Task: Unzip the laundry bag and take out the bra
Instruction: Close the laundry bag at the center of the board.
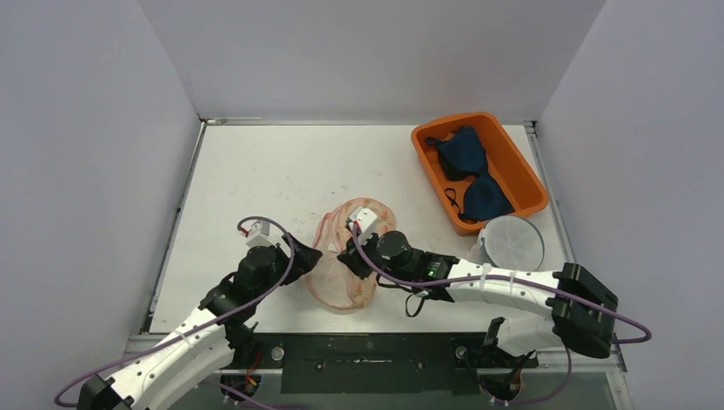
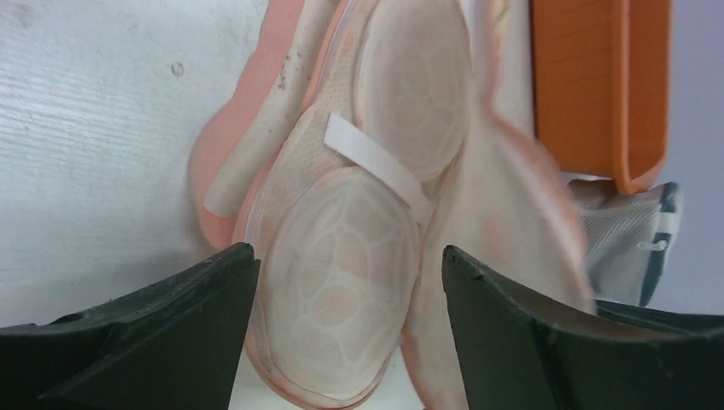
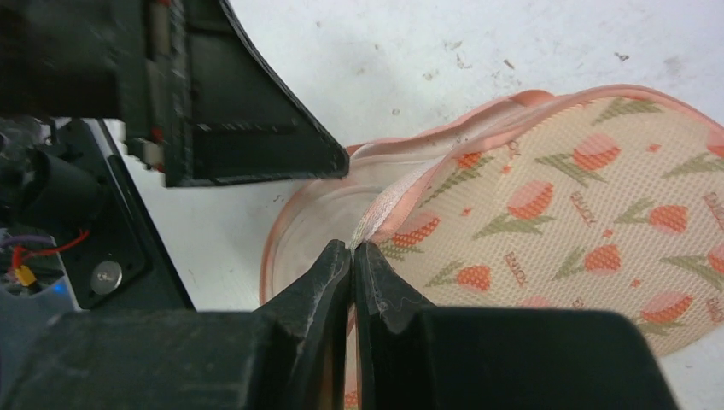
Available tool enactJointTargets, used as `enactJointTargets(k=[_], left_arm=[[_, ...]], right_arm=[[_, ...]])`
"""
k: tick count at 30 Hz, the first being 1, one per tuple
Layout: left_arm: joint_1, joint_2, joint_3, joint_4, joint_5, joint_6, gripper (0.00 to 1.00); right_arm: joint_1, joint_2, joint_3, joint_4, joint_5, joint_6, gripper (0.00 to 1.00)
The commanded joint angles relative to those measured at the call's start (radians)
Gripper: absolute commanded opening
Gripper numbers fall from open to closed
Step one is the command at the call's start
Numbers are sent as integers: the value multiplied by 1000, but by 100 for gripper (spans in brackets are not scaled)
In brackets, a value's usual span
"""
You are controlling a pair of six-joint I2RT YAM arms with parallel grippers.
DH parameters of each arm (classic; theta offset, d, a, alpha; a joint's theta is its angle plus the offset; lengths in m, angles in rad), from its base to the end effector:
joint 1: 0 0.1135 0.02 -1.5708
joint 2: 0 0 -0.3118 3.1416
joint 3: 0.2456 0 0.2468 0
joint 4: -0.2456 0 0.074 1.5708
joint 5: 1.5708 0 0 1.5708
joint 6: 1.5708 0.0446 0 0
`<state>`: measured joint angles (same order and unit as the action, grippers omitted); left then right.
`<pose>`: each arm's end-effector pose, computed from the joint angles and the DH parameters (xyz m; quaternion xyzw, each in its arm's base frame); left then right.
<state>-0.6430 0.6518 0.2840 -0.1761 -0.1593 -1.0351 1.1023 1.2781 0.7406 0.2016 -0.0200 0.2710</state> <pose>0.0987 -0.0651 0.2115 -0.2075 0.8440 -0.3180 0.3787 0.1249 0.2488 0.3019 -0.3345 0.7436 0.3733 0.4426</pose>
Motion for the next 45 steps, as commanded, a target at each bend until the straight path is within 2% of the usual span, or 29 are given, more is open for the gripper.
enactJointTargets(k=[1, 5, 6, 9, 11, 13, 15, 18, 21, 27, 31, 34, 38, 45], left_arm=[[12, -103, 50, -91, -77, -6, 78], [14, -104, 79, -106, -77, 20, 82], [14, -96, 89, -113, -77, 27, 83], [18, -70, 116, -129, -77, 49, 85], [21, -54, 123, -119, -60, 66, 85], [27, -39, 129, -106, -34, 84, 85], [30, -18, 140, -92, -5, 107, 85], [38, 27, 171, -92, 38, 152, 85], [43, 89, 204, -98, 80, 206, 85], [44, 265, 303, -150, 82, 305, 74], [43, 324, 351, -122, 110, 379, 74], [43, 392, 402, -186, 107, 401, 74], [43, 396, 351, -196, 117, 366, 73], [40, 409, 222, -81, 195, 298, 70]], right_arm=[[15, 75, 8, 121, -45, -31, 5], [22, 151, -4, 173, -109, -24, 5], [23, 167, -3, 181, -122, -21, 11], [28, 173, 0, 189, -126, -5, 44], [30, 135, -8, 184, -106, 2, 61], [30, 76, -11, 145, -82, 7, 72], [30, 2, -25, 91, -54, 17, 77], [24, -116, -75, 9, 28, 65, 79], [8, -211, -155, -50, 172, 183, 78], [-23, -280, -390, 94, 204, 428, 76], [-21, -290, -457, 166, 225, 468, 75], [-22, -295, -474, 173, 229, 476, 75], [-23, -324, -504, 174, 236, 488, 75], [-40, -335, -549, 191, 250, 547, 76]])
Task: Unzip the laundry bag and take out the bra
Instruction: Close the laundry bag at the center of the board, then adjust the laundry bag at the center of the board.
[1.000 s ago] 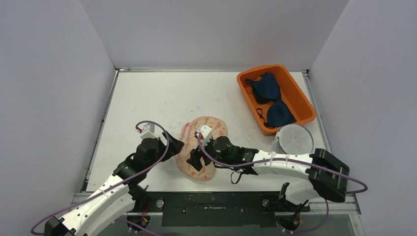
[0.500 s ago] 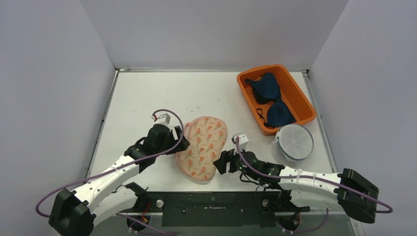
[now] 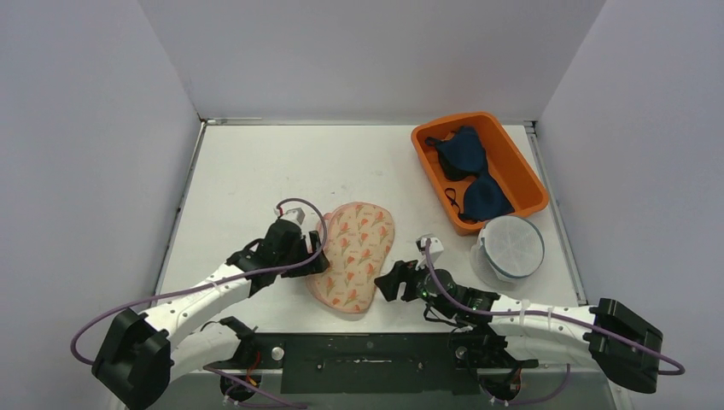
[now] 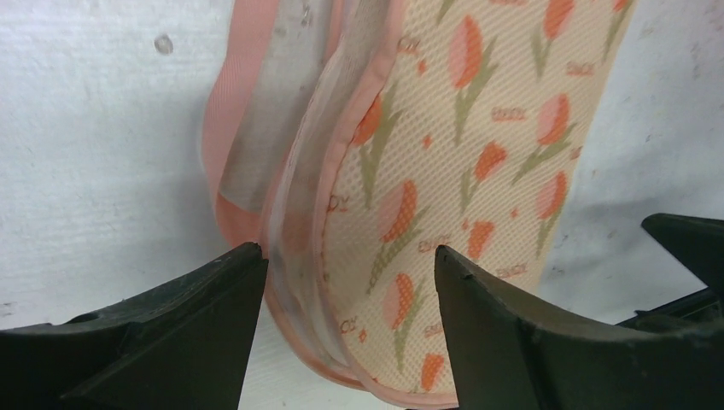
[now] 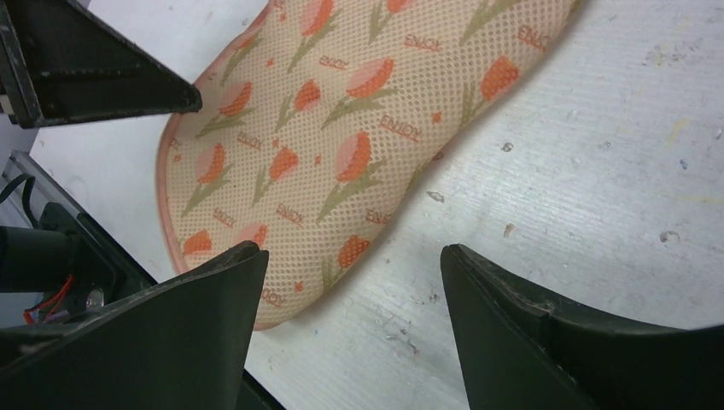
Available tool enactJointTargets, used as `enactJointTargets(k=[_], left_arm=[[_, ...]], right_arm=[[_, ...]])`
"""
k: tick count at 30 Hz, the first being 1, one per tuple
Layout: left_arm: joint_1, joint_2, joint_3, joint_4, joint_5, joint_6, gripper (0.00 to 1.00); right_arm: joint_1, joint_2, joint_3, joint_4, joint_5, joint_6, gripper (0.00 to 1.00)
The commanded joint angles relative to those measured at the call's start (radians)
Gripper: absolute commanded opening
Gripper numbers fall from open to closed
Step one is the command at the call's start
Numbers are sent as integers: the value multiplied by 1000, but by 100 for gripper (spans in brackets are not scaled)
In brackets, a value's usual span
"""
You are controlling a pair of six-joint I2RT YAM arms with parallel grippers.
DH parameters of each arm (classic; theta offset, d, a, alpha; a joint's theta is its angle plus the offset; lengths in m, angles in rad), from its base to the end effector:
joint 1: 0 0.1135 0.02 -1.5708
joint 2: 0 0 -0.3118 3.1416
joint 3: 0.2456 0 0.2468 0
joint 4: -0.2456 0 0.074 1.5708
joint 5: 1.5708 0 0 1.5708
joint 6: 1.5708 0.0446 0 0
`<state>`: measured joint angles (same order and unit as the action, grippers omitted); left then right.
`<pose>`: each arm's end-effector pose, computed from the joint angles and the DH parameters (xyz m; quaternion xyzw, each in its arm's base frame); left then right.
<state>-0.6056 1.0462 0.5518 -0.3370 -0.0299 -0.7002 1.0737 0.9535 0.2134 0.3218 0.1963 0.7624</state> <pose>0.1512 -0.1030 0.2350 -0.0495 0.9310 -0.2084 0.2955 0.0860 0.1403 0.2028 -0.0766 0.8327 0.3809 0.3946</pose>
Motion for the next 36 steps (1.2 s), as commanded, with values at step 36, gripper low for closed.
enactJointTargets(k=[36], left_arm=[[5, -7, -81, 438, 147, -326, 58]], right_arm=[[-83, -44, 46, -71, 74, 117, 70]])
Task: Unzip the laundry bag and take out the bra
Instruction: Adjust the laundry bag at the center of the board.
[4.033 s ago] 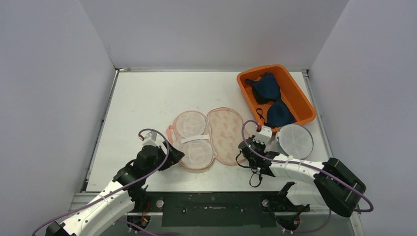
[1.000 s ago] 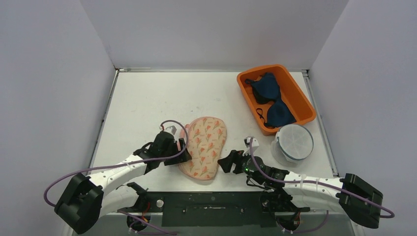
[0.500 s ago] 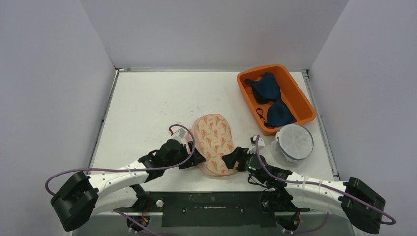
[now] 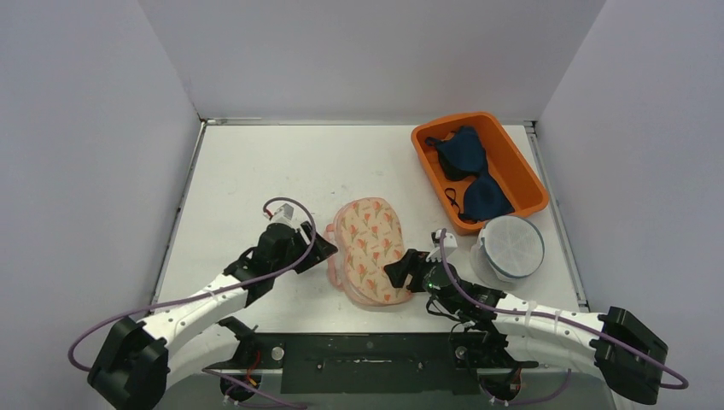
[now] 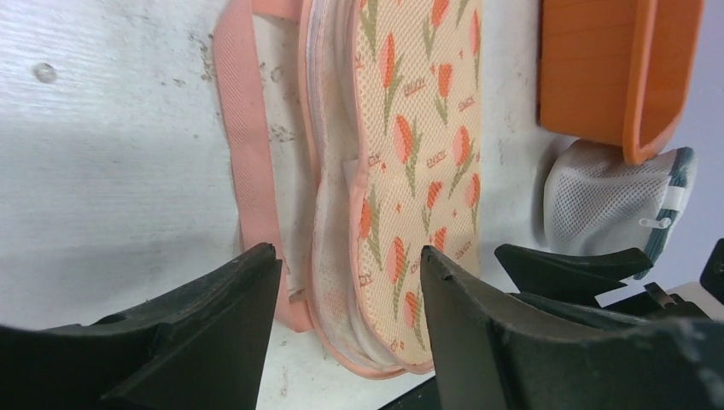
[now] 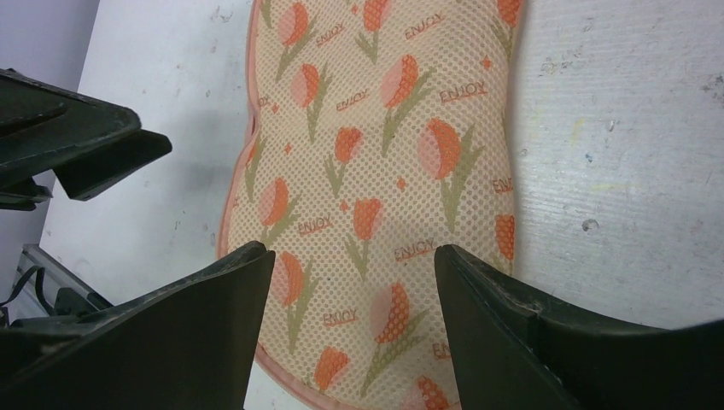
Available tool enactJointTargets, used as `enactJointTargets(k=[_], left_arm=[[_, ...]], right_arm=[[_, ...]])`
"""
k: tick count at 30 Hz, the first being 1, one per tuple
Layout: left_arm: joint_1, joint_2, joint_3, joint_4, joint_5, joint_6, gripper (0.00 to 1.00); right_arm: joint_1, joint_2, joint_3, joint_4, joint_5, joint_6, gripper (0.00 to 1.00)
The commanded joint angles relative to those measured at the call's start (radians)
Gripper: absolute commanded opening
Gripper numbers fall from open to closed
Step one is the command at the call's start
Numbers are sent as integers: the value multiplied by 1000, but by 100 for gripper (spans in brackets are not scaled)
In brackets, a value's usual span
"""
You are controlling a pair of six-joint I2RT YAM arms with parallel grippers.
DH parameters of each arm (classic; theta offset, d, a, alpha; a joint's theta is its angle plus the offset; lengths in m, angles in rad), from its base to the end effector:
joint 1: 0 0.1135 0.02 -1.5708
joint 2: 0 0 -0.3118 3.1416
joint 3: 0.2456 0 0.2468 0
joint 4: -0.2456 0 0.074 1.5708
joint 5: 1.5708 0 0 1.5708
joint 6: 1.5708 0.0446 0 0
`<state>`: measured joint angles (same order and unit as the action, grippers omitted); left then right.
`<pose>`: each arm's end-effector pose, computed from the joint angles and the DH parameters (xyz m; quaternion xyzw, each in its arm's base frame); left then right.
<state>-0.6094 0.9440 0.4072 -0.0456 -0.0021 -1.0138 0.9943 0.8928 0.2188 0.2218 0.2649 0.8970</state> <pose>0.1416 -0.0987 0.2299 -0.1773 0.8623 -0.3434 0.3272 0.0938 0.1229 0.2027 0.0291 0.8426 0.3610 0.3986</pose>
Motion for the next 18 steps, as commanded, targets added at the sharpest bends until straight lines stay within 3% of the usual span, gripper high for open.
enactJointTargets(k=[1, 18], left_arm=[[8, 116, 74, 162, 135, -15, 57], [-14, 356, 111, 300, 171, -6, 49]], right_arm=[[-3, 15, 40, 32, 5, -18, 70], [-8, -7, 24, 28, 4, -38, 69]])
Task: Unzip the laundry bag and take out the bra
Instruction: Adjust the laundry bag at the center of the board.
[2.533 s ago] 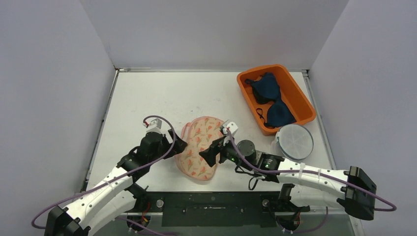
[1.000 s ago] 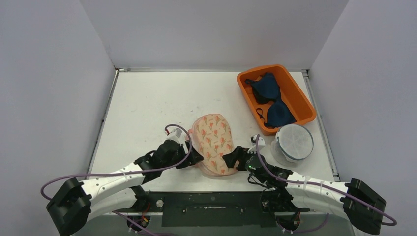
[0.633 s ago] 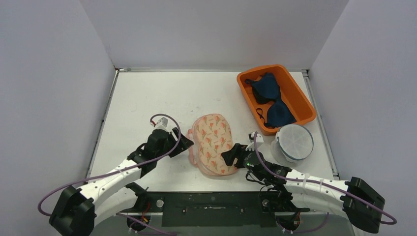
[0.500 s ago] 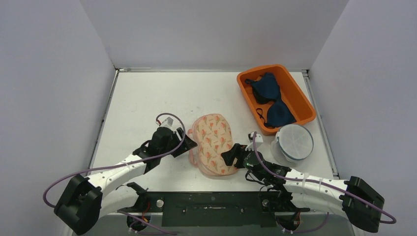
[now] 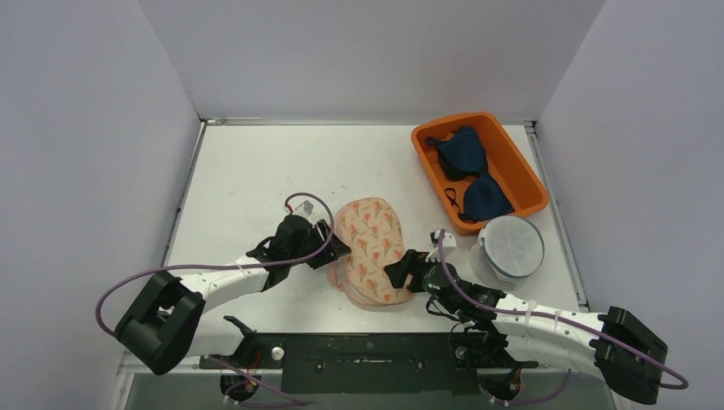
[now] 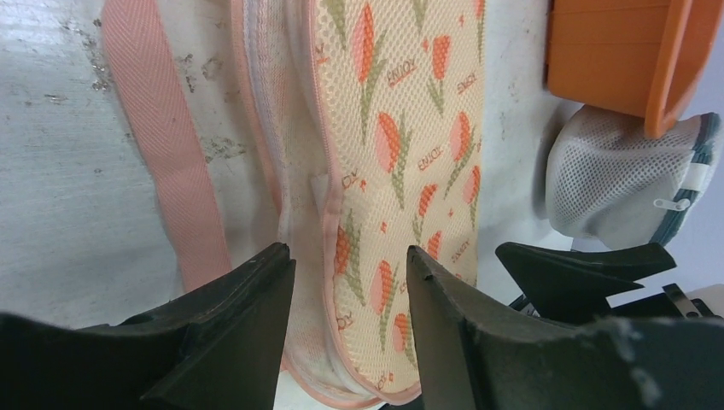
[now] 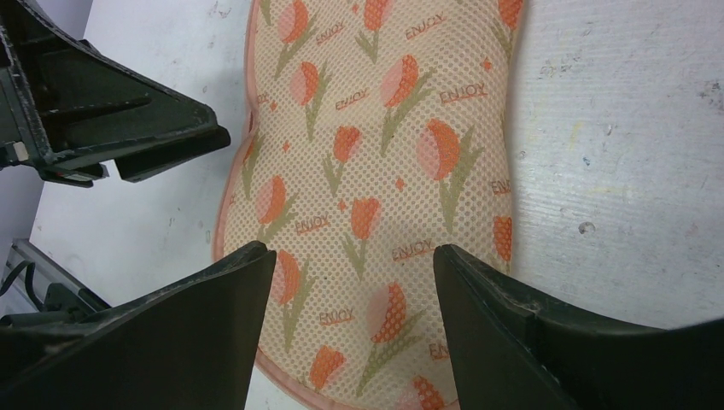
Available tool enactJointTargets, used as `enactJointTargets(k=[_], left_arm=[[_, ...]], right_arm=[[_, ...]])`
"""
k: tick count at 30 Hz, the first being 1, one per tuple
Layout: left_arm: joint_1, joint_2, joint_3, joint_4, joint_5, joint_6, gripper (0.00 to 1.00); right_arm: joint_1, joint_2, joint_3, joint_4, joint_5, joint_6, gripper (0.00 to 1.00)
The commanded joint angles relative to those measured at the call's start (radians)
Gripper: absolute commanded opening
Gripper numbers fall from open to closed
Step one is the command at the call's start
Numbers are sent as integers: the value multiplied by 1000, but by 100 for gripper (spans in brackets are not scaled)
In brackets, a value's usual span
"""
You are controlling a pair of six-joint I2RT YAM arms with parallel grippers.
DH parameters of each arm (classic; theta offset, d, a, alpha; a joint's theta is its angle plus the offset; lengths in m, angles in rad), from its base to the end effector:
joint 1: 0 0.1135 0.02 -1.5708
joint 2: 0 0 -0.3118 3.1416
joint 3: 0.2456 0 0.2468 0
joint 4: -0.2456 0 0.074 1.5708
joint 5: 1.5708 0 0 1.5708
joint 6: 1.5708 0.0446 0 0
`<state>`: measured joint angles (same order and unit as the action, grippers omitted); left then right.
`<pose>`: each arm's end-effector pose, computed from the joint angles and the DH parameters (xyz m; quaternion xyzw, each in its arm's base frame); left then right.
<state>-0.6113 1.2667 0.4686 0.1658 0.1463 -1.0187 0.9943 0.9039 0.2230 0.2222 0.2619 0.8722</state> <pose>0.1863 -0.1385 0.2117 -0.1476 0.8778 -0.3729 0.2619 0.0947 0.1244 0.2026 0.0174 0.8447 0.3545 0.4006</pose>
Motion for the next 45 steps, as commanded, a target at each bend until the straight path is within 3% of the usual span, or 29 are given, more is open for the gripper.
enactJointTargets(k=[1, 13, 17, 21, 32, 45], left_arm=[[-15, 43, 50, 93, 22, -1, 49], [-33, 127, 50, 146, 52, 2, 40], [-36, 132, 43, 157, 62, 6, 28], [-36, 92, 28, 170, 64, 9, 1], [-31, -142, 94, -49, 10, 88, 0], [10, -219, -73, -136, -99, 127, 0]], right_arm=[[-9, -17, 19, 26, 7, -16, 69], [-12, -49, 9, 2, 24, -12, 67], [-12, -59, 9, -11, 30, -12, 66], [-12, -74, 15, -26, 37, -15, 66], [-20, -102, 26, -59, 52, -23, 68], [-23, -83, 0, -30, 32, -6, 69]])
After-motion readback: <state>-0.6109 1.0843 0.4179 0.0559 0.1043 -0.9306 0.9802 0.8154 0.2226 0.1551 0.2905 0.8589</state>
